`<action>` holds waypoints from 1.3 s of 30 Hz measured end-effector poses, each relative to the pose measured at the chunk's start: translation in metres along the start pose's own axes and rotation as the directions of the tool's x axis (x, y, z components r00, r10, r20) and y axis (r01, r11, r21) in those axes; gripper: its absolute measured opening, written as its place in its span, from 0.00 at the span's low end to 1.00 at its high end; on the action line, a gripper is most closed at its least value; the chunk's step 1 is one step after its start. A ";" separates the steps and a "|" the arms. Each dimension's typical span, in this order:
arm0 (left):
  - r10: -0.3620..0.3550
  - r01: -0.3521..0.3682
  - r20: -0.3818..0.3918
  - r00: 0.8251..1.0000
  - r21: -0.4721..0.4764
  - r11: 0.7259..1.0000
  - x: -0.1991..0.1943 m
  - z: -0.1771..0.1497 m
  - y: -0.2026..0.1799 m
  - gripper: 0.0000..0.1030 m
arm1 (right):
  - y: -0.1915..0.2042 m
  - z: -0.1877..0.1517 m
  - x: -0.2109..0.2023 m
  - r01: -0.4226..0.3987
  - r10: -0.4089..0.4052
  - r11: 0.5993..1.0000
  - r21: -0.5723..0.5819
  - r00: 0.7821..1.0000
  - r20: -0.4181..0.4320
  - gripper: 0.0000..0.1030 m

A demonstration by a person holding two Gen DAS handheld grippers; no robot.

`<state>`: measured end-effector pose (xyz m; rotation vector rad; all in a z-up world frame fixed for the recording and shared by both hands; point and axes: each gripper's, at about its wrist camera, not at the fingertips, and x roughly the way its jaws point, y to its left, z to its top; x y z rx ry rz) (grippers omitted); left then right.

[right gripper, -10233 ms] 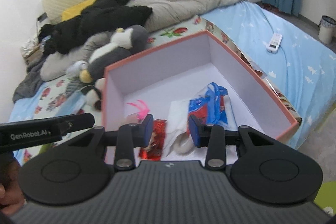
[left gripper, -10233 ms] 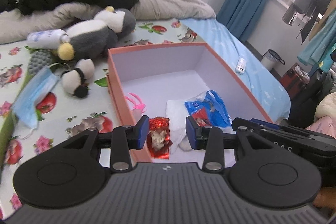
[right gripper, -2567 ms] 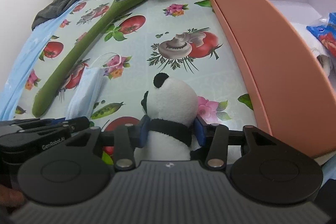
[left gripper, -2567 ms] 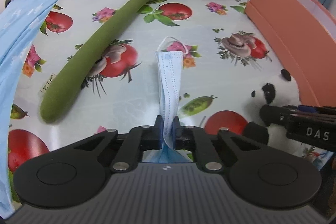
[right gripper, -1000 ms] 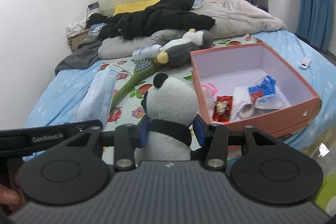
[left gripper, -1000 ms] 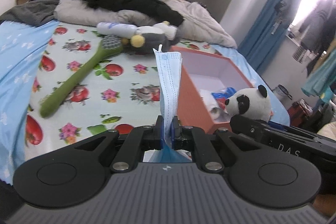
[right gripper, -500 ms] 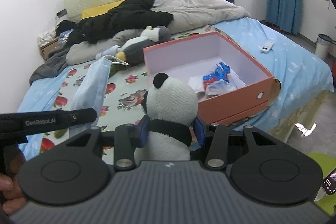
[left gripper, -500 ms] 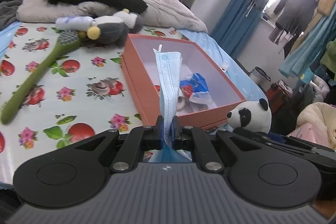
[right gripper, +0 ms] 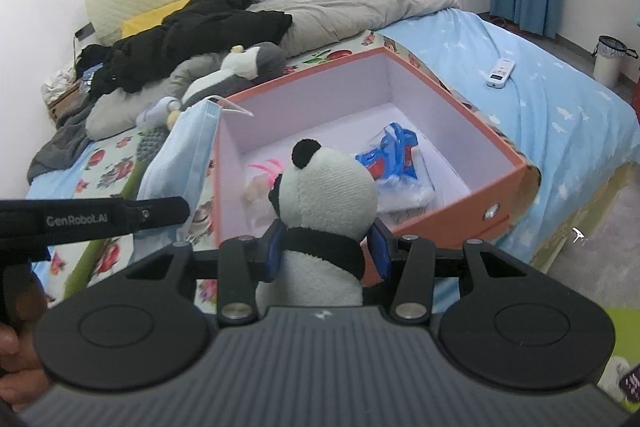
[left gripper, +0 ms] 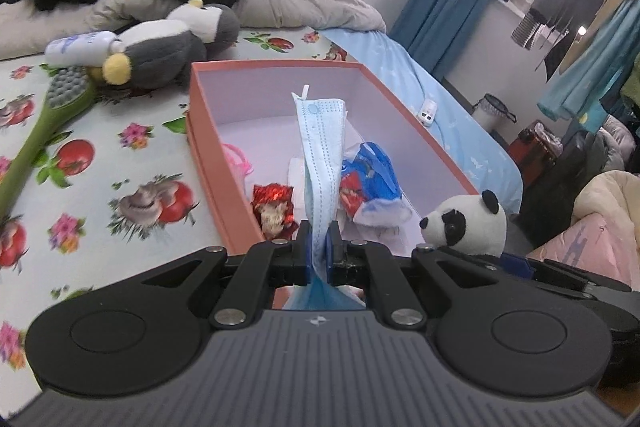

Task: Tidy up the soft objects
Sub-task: 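Lower both tools into the box and open them to release panda and mask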

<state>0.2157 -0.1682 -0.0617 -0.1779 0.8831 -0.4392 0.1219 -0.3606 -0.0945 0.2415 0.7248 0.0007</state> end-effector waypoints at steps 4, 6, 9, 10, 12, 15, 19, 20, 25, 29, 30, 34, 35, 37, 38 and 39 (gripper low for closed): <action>0.005 -0.005 -0.038 0.999 -0.002 1.000 0.044 0.023 0.003 0.07 | -0.011 0.019 0.033 -0.004 0.004 1.000 -0.004 1.000 -0.027 0.46; 0.013 -0.013 -0.054 0.998 0.002 1.000 0.065 0.033 0.005 0.07 | -0.015 0.029 0.055 -0.009 0.008 1.000 -0.004 0.999 -0.043 0.47; 0.030 -0.030 -0.072 0.997 0.011 1.000 0.094 0.048 0.011 0.07 | -0.022 0.039 0.085 -0.017 0.017 1.000 0.003 0.998 -0.065 0.47; 0.035 -0.034 -0.078 0.996 0.012 0.999 0.104 0.053 0.014 0.07 | -0.022 0.042 0.093 -0.016 0.016 1.000 -0.001 0.998 -0.067 0.47; 0.044 -0.043 -0.086 0.995 0.016 0.999 0.120 0.061 0.019 0.07 | -0.022 0.048 0.112 -0.013 0.013 1.000 -0.007 0.997 -0.074 0.47; 0.070 -0.069 -0.104 0.992 0.020 0.997 0.145 0.073 0.026 0.07 | -0.027 0.056 0.137 -0.027 0.028 0.999 0.017 0.996 -0.088 0.47; 0.079 -0.079 -0.113 0.990 0.004 0.997 0.165 0.083 0.036 0.08 | -0.031 0.064 0.162 -0.019 0.018 1.000 -0.004 0.996 -0.090 0.47; 0.080 -0.081 -0.118 0.990 -0.001 0.997 0.169 0.085 0.038 0.08 | -0.032 0.066 0.167 -0.015 0.015 1.000 -0.005 0.995 -0.094 0.47; 0.080 -0.083 -0.153 0.985 -0.012 0.996 0.182 0.089 0.045 0.22 | -0.039 0.071 0.182 -0.006 0.005 1.000 -0.011 0.994 -0.108 0.53; 0.075 -0.076 -0.133 0.988 -0.002 0.997 0.168 0.088 0.042 0.30 | -0.043 0.074 0.178 -0.001 0.003 1.000 0.013 0.994 -0.107 0.57; 0.073 -0.073 -0.128 0.989 0.001 0.997 0.163 0.088 0.041 0.31 | -0.042 0.074 0.176 0.004 -0.002 1.000 0.017 0.995 -0.103 0.57; 0.074 -0.071 -0.089 0.993 0.038 0.997 0.130 0.090 0.033 0.31 | -0.037 0.079 0.153 0.005 -0.004 1.000 0.020 0.998 -0.067 0.57; 0.073 -0.069 -0.082 0.994 0.043 0.997 0.121 0.090 0.030 0.31 | -0.035 0.080 0.145 0.005 -0.004 1.000 0.019 0.999 -0.053 0.57; 0.073 -0.070 -0.059 0.996 0.053 0.996 0.098 0.089 0.026 0.31 | -0.032 0.083 0.128 0.001 -0.001 1.000 0.018 1.000 -0.027 0.57; 0.072 -0.069 -0.047 0.996 0.056 0.996 0.088 0.089 0.024 0.31 | -0.029 0.084 0.117 0.000 0.000 1.000 0.016 1.000 -0.010 0.57; 0.070 -0.067 -0.034 0.997 0.058 0.996 0.076 0.088 0.022 0.31 | -0.027 0.085 0.108 0.001 -0.001 1.000 0.014 1.000 0.004 0.57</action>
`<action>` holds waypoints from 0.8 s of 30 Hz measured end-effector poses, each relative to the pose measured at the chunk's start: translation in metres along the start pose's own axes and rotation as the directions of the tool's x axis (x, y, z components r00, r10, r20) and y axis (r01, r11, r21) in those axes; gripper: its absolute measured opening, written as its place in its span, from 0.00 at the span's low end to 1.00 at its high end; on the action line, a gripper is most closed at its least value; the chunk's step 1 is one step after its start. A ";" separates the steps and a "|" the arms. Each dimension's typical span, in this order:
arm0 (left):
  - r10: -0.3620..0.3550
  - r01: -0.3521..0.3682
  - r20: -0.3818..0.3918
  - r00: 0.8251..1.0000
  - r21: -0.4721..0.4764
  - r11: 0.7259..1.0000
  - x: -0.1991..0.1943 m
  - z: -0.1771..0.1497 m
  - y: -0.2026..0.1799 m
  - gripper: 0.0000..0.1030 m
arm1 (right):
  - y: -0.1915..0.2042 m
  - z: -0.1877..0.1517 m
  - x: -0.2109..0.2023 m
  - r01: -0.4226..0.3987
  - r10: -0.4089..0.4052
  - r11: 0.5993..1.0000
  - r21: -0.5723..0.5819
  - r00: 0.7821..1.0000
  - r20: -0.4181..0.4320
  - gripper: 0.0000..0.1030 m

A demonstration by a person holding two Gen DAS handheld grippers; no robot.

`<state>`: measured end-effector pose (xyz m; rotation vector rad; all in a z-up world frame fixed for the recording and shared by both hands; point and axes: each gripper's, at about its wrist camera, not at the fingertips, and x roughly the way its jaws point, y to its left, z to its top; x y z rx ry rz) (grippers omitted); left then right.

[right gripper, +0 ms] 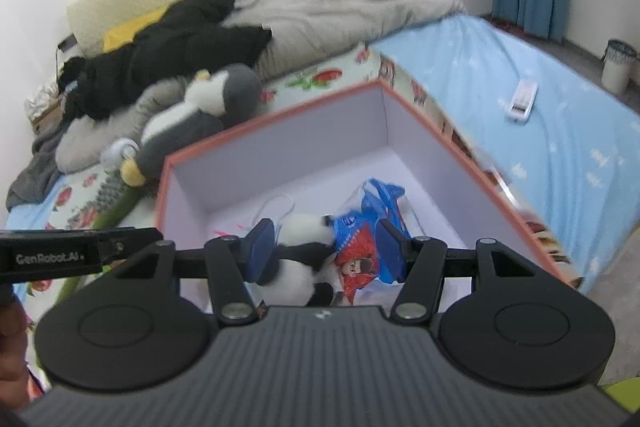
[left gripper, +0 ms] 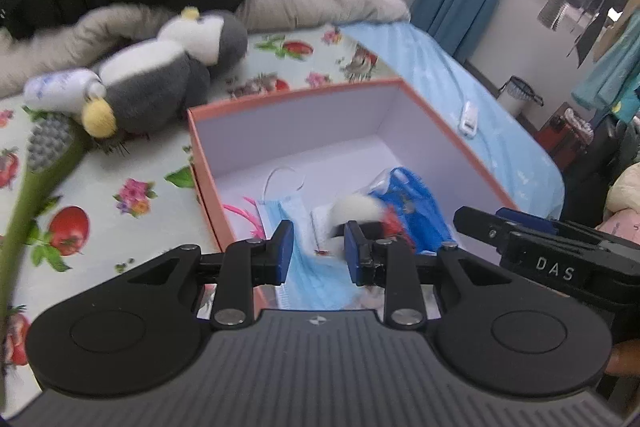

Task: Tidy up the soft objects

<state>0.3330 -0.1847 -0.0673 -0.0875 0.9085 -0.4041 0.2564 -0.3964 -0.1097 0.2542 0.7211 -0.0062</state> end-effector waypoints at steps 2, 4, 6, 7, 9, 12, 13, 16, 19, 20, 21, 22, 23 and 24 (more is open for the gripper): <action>-0.004 0.004 0.026 1.000 0.001 1.000 -0.024 -0.003 -0.003 0.31 | 0.005 0.001 -0.021 0.002 -0.002 1.000 -0.004 1.000 0.028 0.57; -0.006 0.005 0.053 0.999 0.008 1.000 -0.050 -0.008 -0.006 0.31 | 0.011 0.000 -0.042 -0.001 0.002 1.000 -0.007 0.998 0.055 0.57; -0.006 0.005 0.073 0.997 0.013 1.000 -0.072 -0.015 -0.008 0.31 | 0.016 -0.002 -0.064 -0.002 0.003 1.000 -0.012 0.996 0.084 0.57; -0.011 0.010 0.085 0.996 0.012 1.000 -0.084 -0.019 -0.009 0.31 | 0.018 -0.003 -0.074 -0.002 0.003 1.000 -0.013 0.995 0.096 0.57; -0.022 0.020 0.100 0.995 0.013 1.000 -0.104 -0.027 -0.011 0.31 | 0.023 -0.007 -0.092 -0.003 0.004 1.000 -0.010 0.994 0.114 0.57; -0.029 0.027 0.122 0.992 0.018 0.999 -0.131 -0.041 -0.015 0.31 | 0.030 -0.014 -0.119 -0.005 0.008 1.000 -0.018 0.989 0.147 0.57; -0.036 0.033 0.129 0.991 0.023 0.999 -0.141 -0.046 -0.017 0.31 | 0.032 -0.017 -0.127 -0.001 0.004 1.000 -0.020 0.988 0.157 0.57; -0.047 0.041 0.150 0.988 0.042 0.998 -0.165 -0.060 -0.022 0.31 | 0.037 -0.026 -0.152 -0.002 0.005 1.000 -0.016 0.983 0.184 0.57; -0.062 0.055 0.166 0.984 0.048 0.997 -0.186 -0.075 -0.026 0.31 | 0.042 -0.037 -0.172 0.002 0.002 1.000 -0.018 0.979 0.202 0.57; -0.065 0.056 0.172 0.983 0.052 0.997 -0.193 -0.081 -0.027 0.31 | 0.044 -0.042 -0.179 0.001 0.003 1.000 -0.017 0.978 0.209 0.57; -0.067 0.058 0.179 0.982 0.056 0.997 -0.199 -0.086 -0.029 0.31 | 0.046 -0.046 -0.185 0.002 0.002 1.000 -0.018 0.977 0.213 0.57; -0.070 0.060 0.184 0.980 0.058 0.997 -0.205 -0.090 -0.030 0.31 | 0.047 -0.050 -0.191 0.006 -0.001 1.000 -0.018 0.976 0.217 0.57; -0.073 0.062 0.189 0.979 0.060 0.996 -0.212 -0.096 -0.031 0.31 | 0.048 -0.055 -0.197 0.010 -0.006 1.000 -0.016 0.975 0.220 0.57; -0.073 0.063 0.193 0.978 0.060 0.996 -0.218 -0.102 -0.032 0.31 | 0.050 -0.060 -0.203 0.013 -0.010 1.000 -0.015 0.974 0.226 0.57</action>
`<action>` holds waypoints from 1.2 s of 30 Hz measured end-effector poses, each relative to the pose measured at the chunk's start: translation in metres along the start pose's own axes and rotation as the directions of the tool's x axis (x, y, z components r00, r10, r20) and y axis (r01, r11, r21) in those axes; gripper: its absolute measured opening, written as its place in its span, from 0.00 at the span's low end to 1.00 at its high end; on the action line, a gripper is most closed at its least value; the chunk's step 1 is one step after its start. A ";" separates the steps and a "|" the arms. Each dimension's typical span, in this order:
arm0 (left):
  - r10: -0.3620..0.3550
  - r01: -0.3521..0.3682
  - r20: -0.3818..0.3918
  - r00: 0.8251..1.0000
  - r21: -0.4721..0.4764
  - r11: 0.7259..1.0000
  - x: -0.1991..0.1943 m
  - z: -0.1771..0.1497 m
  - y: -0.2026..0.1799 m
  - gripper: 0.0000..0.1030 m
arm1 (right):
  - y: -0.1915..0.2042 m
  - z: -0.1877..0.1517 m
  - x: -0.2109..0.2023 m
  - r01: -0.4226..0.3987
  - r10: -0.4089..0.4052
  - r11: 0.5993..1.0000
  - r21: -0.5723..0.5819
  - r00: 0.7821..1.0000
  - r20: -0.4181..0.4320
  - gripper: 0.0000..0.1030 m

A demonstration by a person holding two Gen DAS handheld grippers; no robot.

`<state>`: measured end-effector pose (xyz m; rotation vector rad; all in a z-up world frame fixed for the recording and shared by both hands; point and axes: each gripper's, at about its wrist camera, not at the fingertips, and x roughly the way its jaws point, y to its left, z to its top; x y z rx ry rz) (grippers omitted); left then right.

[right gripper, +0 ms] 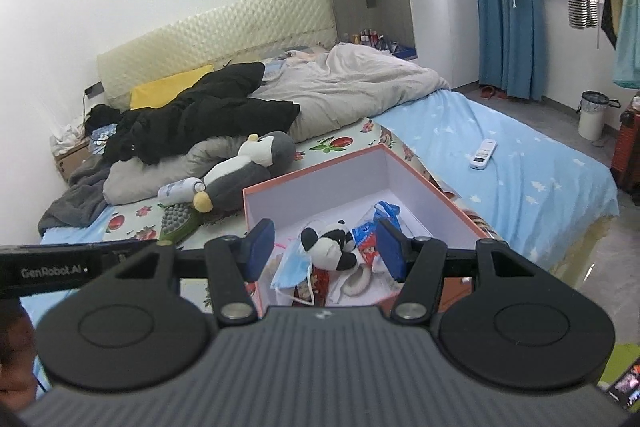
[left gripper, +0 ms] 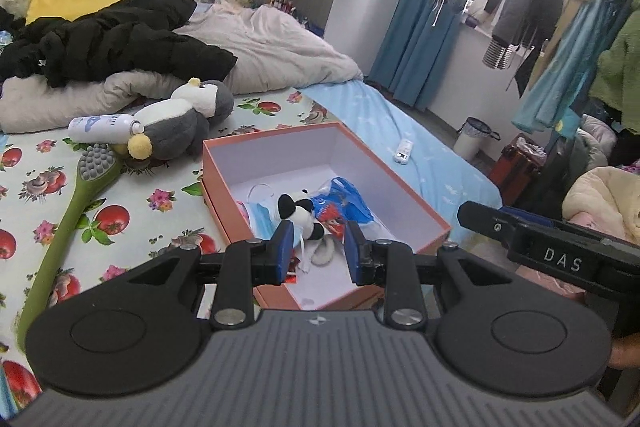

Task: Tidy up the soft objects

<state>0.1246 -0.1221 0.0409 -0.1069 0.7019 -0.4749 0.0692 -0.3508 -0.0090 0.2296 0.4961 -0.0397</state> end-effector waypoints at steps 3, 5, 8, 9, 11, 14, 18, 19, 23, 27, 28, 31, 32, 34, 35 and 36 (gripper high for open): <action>-0.009 0.009 0.011 1.000 -0.001 1.000 -0.022 -0.015 -0.006 0.31 | 0.002 -0.013 -0.018 0.005 -0.005 1.000 0.000 1.000 0.007 0.57; -0.012 0.012 0.016 1.000 -0.008 1.000 -0.034 -0.025 -0.010 0.31 | 0.001 -0.021 -0.023 0.009 -0.009 1.000 0.014 1.000 -0.002 0.57; -0.006 0.006 0.014 1.000 -0.014 1.000 -0.044 -0.039 -0.012 0.31 | -0.001 -0.032 -0.027 0.004 -0.003 1.000 0.029 1.000 -0.026 0.57; 0.001 0.000 0.012 1.000 -0.015 1.000 -0.046 -0.044 -0.012 0.31 | 0.000 -0.035 -0.028 0.003 -0.002 1.000 0.028 0.999 -0.032 0.57; 0.010 -0.010 0.014 1.000 -0.018 1.000 -0.049 -0.051 -0.009 0.31 | 0.000 -0.041 -0.028 -0.001 0.002 1.000 0.025 0.999 -0.044 0.57; 0.027 -0.026 0.017 0.999 -0.031 0.999 -0.050 -0.059 -0.005 0.31 | 0.003 -0.048 -0.029 -0.008 0.009 1.000 0.018 0.999 -0.053 0.57; 0.045 -0.044 0.023 0.999 -0.043 0.998 -0.052 -0.067 0.001 0.31 | 0.008 -0.055 -0.034 -0.022 0.023 1.000 0.006 0.998 -0.056 0.57; 0.052 -0.051 0.025 0.998 -0.043 0.998 -0.052 -0.068 0.002 0.31 | 0.009 -0.057 -0.035 -0.030 0.030 1.000 0.007 0.998 -0.059 0.57; 0.061 -0.059 0.027 0.998 -0.053 0.997 -0.052 -0.070 0.004 0.31 | 0.013 -0.064 -0.038 -0.042 0.042 0.999 -0.002 0.996 -0.079 0.57; 0.067 -0.065 0.029 0.997 -0.054 0.996 -0.052 -0.073 0.006 0.31 | 0.017 -0.068 -0.043 -0.041 0.039 0.999 -0.020 0.996 -0.085 0.57; 0.067 -0.065 0.028 0.997 -0.055 0.996 -0.052 -0.073 0.006 0.31 | 0.017 -0.068 -0.043 -0.040 0.038 0.999 -0.024 0.996 -0.087 0.57; 0.068 -0.066 0.027 0.997 -0.059 0.996 -0.052 -0.074 0.007 0.32 | 0.017 -0.068 -0.044 -0.035 0.032 0.999 -0.027 0.996 -0.084 0.57; 0.070 -0.068 0.027 0.997 -0.061 0.996 -0.051 -0.074 0.007 0.34 | 0.016 -0.067 -0.043 -0.032 0.030 0.999 -0.029 0.996 -0.086 0.57; 0.076 -0.074 0.033 0.997 -0.059 0.996 -0.052 -0.075 0.007 0.40 | 0.017 -0.067 -0.041 -0.036 0.033 0.999 -0.031 0.995 -0.089 0.57; 0.079 -0.076 0.038 0.996 -0.059 0.995 -0.053 -0.075 0.008 0.40 | 0.017 -0.066 -0.041 -0.038 0.035 0.999 -0.035 0.995 -0.090 0.57; 0.080 -0.078 0.041 0.996 -0.058 0.995 -0.054 -0.075 0.008 0.40 | 0.018 -0.066 -0.040 -0.036 0.033 0.999 -0.037 0.995 -0.089 0.57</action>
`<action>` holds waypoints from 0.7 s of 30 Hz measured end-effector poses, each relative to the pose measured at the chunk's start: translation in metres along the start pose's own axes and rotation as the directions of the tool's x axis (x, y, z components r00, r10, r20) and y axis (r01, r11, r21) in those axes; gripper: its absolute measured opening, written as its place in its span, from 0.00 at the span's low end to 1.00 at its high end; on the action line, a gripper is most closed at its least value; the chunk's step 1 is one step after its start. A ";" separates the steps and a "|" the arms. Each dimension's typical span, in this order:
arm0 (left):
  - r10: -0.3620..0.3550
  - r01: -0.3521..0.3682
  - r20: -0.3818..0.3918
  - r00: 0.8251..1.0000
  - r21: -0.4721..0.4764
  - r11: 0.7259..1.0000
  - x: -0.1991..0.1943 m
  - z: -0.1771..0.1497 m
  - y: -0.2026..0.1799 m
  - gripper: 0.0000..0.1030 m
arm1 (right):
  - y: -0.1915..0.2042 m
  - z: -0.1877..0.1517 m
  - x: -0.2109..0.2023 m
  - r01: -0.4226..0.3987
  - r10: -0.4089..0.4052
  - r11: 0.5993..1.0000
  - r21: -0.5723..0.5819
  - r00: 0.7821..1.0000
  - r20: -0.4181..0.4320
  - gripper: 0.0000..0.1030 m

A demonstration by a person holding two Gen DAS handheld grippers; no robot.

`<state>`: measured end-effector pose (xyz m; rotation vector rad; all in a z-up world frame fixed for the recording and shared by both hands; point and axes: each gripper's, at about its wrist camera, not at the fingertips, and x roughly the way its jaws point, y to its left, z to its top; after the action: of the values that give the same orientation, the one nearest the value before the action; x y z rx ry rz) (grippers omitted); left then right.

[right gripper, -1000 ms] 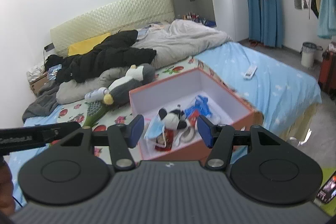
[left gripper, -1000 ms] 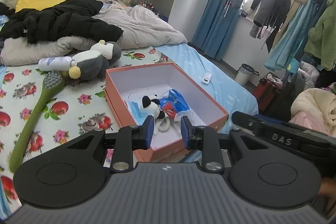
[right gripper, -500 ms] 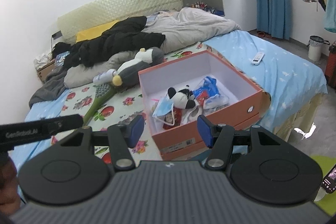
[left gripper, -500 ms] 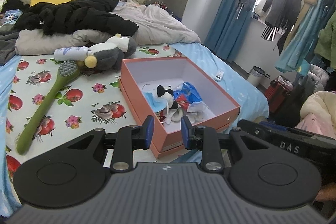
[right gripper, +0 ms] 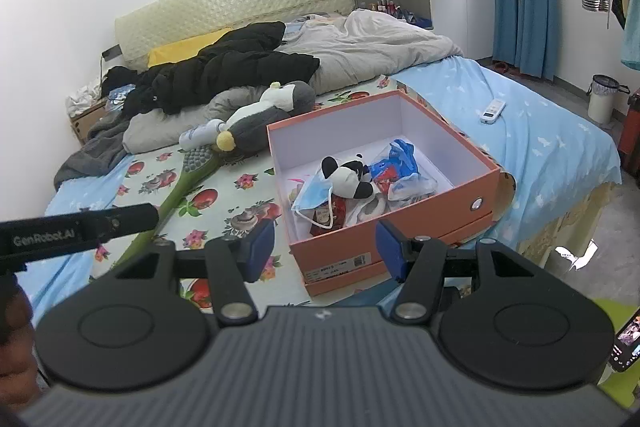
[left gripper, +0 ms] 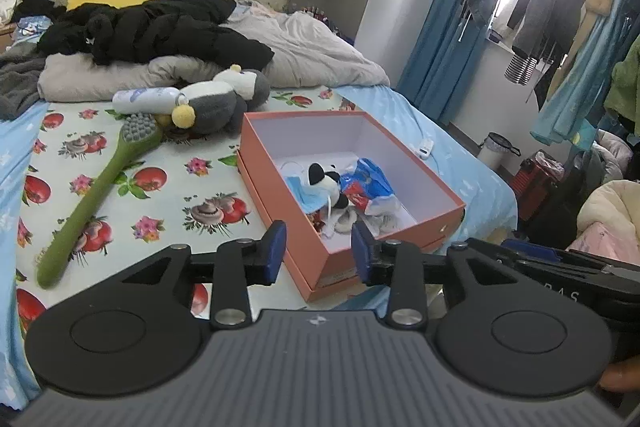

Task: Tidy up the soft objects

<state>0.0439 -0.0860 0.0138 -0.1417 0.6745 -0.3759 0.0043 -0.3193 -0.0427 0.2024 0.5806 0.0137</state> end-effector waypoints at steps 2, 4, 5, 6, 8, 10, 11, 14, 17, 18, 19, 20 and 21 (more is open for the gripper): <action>0.002 -0.002 0.002 1.000 -0.004 1.000 0.000 0.001 0.001 0.40 | 0.001 0.000 0.001 0.001 -0.001 1.000 -0.004 1.000 0.000 0.57; 0.005 -0.005 0.006 1.000 -0.002 1.000 -0.001 0.001 0.001 0.40 | 0.001 0.000 0.001 0.001 -0.001 1.000 -0.005 1.000 -0.001 0.57; 0.008 -0.008 0.007 1.000 -0.002 1.000 -0.001 0.002 0.002 0.40 | 0.001 0.000 0.001 0.001 -0.001 1.000 -0.006 1.000 0.000 0.57; 0.009 -0.009 0.008 1.000 -0.004 1.000 -0.002 0.003 0.002 0.40 | 0.002 0.000 0.001 0.001 -0.001 1.000 -0.008 1.000 0.001 0.57; 0.012 -0.012 0.008 1.000 -0.008 1.000 -0.002 0.004 0.004 0.42 | 0.002 0.000 0.002 0.003 -0.003 1.000 -0.012 1.000 0.001 0.57; 0.017 -0.017 0.010 1.000 -0.009 1.000 -0.002 0.004 0.004 0.49 | 0.002 0.000 0.002 0.000 0.000 1.000 -0.012 1.000 0.001 0.57; 0.021 -0.021 0.013 1.000 -0.009 1.000 -0.002 0.004 0.005 0.60 | 0.002 0.001 0.003 -0.001 0.001 1.000 -0.014 1.000 0.000 0.57; 0.051 -0.050 0.021 0.998 -0.014 0.999 -0.003 0.006 0.007 0.77 | 0.001 0.003 0.005 0.006 -0.006 1.000 -0.022 1.000 -0.004 0.73; 0.059 -0.059 0.028 0.998 -0.006 0.998 -0.004 0.007 0.010 0.84 | -0.002 0.004 0.004 0.003 -0.003 1.000 -0.017 1.000 0.006 0.82; 0.065 -0.065 0.029 0.997 -0.005 0.998 -0.004 0.007 0.010 0.85 | -0.003 0.005 0.003 0.001 -0.001 1.000 -0.015 1.000 0.009 0.82; 0.067 -0.067 0.029 0.997 -0.002 0.998 -0.003 0.007 0.011 0.89 | -0.003 0.006 0.003 0.002 -0.002 1.000 -0.016 1.000 0.011 0.82; 0.067 -0.067 0.029 0.997 0.002 0.998 -0.004 0.007 0.012 0.93 | -0.003 0.006 0.003 0.005 -0.005 1.000 -0.021 1.000 0.012 0.83; 0.068 -0.069 0.028 0.997 0.006 0.998 -0.003 0.007 0.012 0.94 | -0.003 0.007 0.003 0.010 -0.010 1.000 -0.025 1.000 0.014 0.83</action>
<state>0.0498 -0.0736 0.0182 -0.1166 0.6490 -0.3099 0.0103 -0.3237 -0.0395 0.1748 0.5678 0.0098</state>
